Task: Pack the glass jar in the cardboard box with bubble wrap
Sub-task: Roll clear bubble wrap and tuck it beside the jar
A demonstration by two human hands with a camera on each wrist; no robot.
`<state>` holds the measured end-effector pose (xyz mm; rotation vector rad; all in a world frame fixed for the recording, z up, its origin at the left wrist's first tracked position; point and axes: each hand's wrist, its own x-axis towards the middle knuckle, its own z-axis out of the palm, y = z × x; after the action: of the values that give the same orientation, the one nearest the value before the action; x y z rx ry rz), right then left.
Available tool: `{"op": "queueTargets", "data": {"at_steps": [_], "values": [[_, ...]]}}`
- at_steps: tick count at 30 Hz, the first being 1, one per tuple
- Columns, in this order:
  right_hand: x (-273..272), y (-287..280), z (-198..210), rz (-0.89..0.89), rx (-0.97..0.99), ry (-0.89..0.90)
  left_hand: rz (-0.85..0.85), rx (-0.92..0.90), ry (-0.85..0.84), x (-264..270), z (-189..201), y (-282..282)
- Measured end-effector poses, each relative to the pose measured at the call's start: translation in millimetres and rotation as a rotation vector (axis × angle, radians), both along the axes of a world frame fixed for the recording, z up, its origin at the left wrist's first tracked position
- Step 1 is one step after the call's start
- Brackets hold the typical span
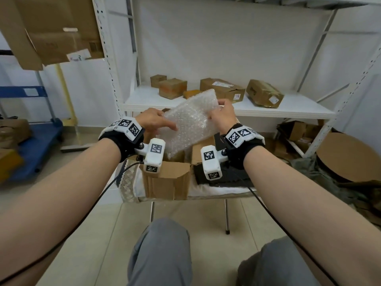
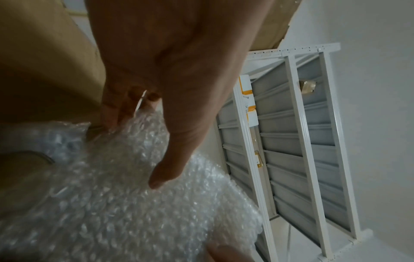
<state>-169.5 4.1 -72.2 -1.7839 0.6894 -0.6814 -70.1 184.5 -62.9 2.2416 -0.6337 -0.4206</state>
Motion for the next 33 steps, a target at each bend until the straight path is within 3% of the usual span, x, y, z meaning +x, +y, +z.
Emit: {"op": "queueTargets", "data": {"at_steps": [5, 11, 16, 23, 33], "values": [[17.8, 1.5, -6.3, 0.037, -0.09, 0.046, -0.024, 0.056, -0.031, 8.0, 3.0, 3.2], [43.0, 20.2, -9.8, -0.067, -0.285, 0.202, -0.185, 0.13, -0.073, 6.5, 5.8, 4.3], [64.4, 16.6, -27.5, 0.156, -0.154, 0.118, -0.292, 0.13, -0.069, -0.6, 1.7, 0.1], [56.1, 18.8, -13.3, 0.175, 0.125, 0.014, -0.377, 0.074, 0.182, -10.8, -4.2, -13.6], [60.3, 14.2, -26.4, 0.227, -0.227, 0.427, -0.476, 0.208, 0.37, -8.6, -29.2, -24.4]]}}
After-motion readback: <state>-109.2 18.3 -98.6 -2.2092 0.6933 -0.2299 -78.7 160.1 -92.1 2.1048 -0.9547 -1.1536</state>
